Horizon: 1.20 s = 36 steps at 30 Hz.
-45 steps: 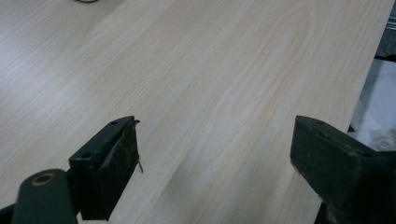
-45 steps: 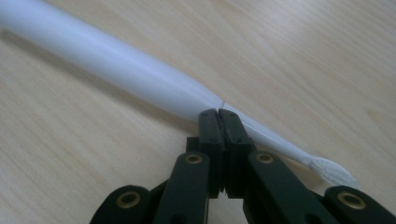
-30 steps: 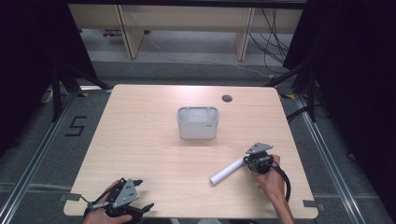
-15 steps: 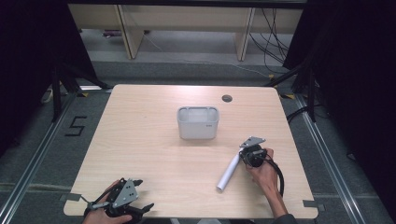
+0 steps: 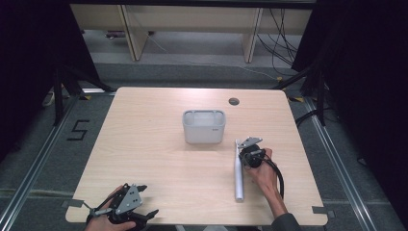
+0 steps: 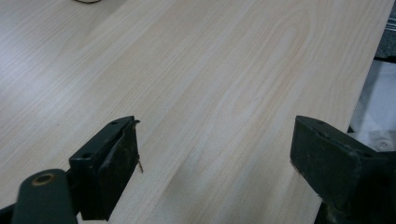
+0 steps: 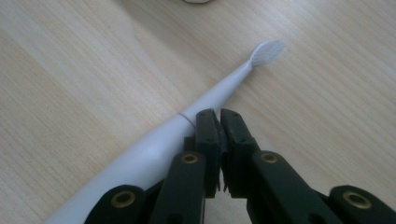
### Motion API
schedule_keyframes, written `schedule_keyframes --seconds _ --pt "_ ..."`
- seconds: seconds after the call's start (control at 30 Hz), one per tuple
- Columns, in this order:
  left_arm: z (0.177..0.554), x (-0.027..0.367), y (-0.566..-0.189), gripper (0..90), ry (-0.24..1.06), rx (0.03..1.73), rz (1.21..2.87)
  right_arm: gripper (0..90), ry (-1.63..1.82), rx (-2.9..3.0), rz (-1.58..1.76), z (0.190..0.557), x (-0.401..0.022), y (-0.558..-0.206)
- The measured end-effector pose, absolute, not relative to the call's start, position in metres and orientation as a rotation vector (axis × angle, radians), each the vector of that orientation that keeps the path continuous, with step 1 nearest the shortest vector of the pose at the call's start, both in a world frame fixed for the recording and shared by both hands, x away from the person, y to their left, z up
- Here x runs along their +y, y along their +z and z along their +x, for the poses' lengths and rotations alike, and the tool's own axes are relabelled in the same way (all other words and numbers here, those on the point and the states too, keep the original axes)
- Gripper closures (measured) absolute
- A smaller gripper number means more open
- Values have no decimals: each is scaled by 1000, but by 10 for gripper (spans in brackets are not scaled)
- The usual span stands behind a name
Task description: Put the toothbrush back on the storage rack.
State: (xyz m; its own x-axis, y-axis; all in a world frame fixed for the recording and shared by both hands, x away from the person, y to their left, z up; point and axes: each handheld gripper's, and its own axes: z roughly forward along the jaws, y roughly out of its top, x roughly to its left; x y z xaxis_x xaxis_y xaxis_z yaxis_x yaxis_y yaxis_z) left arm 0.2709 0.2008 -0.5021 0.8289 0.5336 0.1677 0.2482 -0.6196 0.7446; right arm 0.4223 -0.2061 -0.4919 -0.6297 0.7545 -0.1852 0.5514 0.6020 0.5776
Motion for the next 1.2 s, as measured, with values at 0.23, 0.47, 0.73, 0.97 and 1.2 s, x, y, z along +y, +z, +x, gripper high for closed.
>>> schedule_keyframes --seconds 0.23,0.47,0.73,0.97,1.2 --pt "271 201 -501 148 487 572 2253 764 682 2384 1133 421 -213 -483" --pt "271 202 -501 148 494 570 2237 497 728 2361 1292 407 -215 -463" --pt "270 202 -501 148 489 570 2239 396 664 2482 1301 398 -199 -467" --pt "271 202 -501 148 486 567 2246 391 631 2528 1307 399 -195 -475" --pt "271 202 -501 148 483 569 2247 409 591 2573 1331 398 -190 -479"
